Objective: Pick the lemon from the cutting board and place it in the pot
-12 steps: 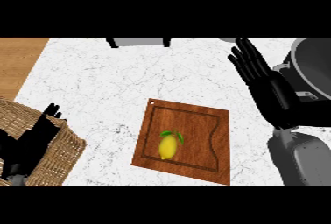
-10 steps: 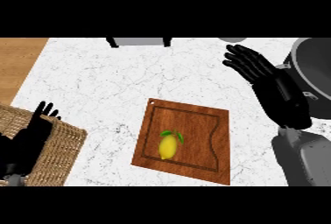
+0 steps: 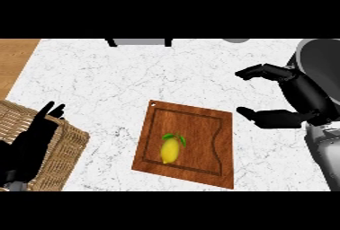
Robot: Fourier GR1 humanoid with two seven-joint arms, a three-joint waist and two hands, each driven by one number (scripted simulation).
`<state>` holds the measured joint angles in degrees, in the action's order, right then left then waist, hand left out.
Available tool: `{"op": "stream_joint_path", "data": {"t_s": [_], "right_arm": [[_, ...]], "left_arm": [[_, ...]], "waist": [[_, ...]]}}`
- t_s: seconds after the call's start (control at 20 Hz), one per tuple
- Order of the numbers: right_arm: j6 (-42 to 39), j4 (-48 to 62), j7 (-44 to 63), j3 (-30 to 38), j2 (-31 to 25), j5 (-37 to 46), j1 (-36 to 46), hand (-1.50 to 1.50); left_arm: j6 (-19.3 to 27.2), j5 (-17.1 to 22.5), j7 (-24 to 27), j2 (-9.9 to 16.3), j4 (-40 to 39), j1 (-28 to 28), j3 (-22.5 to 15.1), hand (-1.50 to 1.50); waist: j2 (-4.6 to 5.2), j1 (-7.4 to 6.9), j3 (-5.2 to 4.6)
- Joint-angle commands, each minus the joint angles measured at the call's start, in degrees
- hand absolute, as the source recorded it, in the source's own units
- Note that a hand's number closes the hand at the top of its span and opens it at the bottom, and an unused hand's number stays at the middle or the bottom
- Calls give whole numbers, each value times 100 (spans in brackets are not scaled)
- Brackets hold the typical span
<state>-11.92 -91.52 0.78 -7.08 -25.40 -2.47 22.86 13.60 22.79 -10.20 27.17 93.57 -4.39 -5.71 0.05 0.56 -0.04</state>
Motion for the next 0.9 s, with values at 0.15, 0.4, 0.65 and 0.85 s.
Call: {"op": "stream_joint_path", "data": {"t_s": [0.15, 0.4, 0.65, 0.85], "right_arm": [[155, -67, -1626, -651, -255, 1393, -577, -150], [150, -665, -771, -1194, -465, 2291, -683, -150], [-654, -916, 432, -1885, -544, 2766, -343, -150], [-1026, -1403, 1545, -2290, 35, 2964, -141, -150]], "left_arm": [[296, -362, 952, -525, 264, 1162, 45, 0], [314, -580, 927, -626, 63, 1456, -48, 0], [265, -617, 885, -671, -310, 1772, 5, 0], [-30, -495, 1085, -620, -879, 2070, 372, 0]], "waist": [[13, 60, 9], [-18, -6, 0], [-16, -33, -4], [-10, -30, -3]]}}
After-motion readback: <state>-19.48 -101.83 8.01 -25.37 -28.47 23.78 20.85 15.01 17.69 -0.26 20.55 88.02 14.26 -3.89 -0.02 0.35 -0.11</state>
